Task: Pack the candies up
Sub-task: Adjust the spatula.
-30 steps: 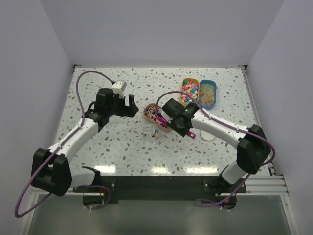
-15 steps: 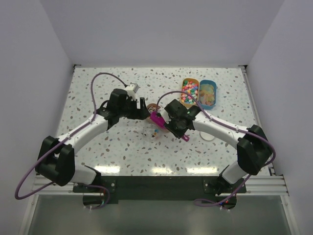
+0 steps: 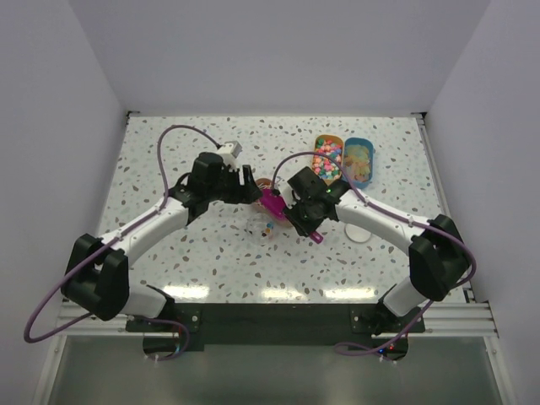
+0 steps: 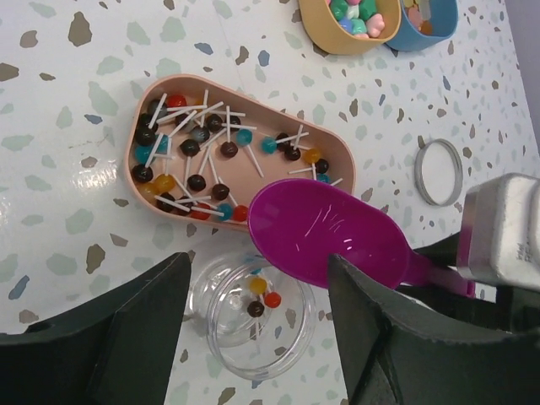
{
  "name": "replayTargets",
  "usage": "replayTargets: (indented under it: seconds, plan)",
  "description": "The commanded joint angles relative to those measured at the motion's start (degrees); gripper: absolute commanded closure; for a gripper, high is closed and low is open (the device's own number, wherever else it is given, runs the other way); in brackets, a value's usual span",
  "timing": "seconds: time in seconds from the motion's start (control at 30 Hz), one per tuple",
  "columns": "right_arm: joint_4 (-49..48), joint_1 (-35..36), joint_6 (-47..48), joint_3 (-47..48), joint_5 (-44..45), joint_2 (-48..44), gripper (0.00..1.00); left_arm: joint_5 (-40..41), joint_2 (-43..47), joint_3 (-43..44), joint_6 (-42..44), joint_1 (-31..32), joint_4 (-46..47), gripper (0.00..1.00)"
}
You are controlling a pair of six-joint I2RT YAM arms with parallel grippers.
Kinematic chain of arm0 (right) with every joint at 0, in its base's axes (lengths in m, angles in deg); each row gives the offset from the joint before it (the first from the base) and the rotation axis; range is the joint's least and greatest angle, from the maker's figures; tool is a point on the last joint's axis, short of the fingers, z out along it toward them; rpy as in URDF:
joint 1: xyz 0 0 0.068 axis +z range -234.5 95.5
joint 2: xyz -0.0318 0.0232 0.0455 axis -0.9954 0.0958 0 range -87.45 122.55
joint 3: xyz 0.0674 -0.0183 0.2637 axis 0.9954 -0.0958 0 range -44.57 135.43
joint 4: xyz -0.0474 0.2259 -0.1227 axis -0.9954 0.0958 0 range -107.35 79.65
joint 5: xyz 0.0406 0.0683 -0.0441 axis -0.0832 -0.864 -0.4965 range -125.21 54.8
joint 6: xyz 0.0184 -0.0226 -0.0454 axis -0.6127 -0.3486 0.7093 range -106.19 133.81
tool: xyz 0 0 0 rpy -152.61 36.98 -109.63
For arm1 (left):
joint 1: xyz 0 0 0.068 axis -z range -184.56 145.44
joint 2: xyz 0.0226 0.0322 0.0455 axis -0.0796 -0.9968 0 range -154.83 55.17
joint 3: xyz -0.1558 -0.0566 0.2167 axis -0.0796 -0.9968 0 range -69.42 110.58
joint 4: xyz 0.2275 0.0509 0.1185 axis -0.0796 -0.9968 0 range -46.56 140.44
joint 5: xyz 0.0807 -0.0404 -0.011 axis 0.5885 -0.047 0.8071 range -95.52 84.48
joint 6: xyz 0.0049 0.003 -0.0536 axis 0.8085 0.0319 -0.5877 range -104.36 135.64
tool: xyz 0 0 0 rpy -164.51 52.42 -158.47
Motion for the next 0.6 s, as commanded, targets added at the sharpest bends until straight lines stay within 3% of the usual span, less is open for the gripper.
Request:
replayTargets:
  seconds: [0.0, 0.1, 0.2, 0.57]
  plan:
    - [-4.51, -0.05, 0.06, -0.80, -2.52, -3.00, 1.00, 0.37, -3.40, 4.95, -1.60, -0.15, 0.20, 0.31]
    - [-7.15, -0.05, 0.85, -2.82, -3.40, -4.41, 1.00, -2.70, -5.87, 7.33, -1.33, -1.11, -1.47, 0.42]
    - [-9.52, -0.05, 1.21, -4.41, -4.02, -5.46, 1.00, -6.48, -7.19, 7.78, -2.46, -2.43, -0.77, 0.48]
    - [-13.04, -0.05, 1.82, -6.43, -5.25, -5.65, 1.00, -15.80, -10.97, 8.66, -4.05, -3.93, 0.55, 0.55]
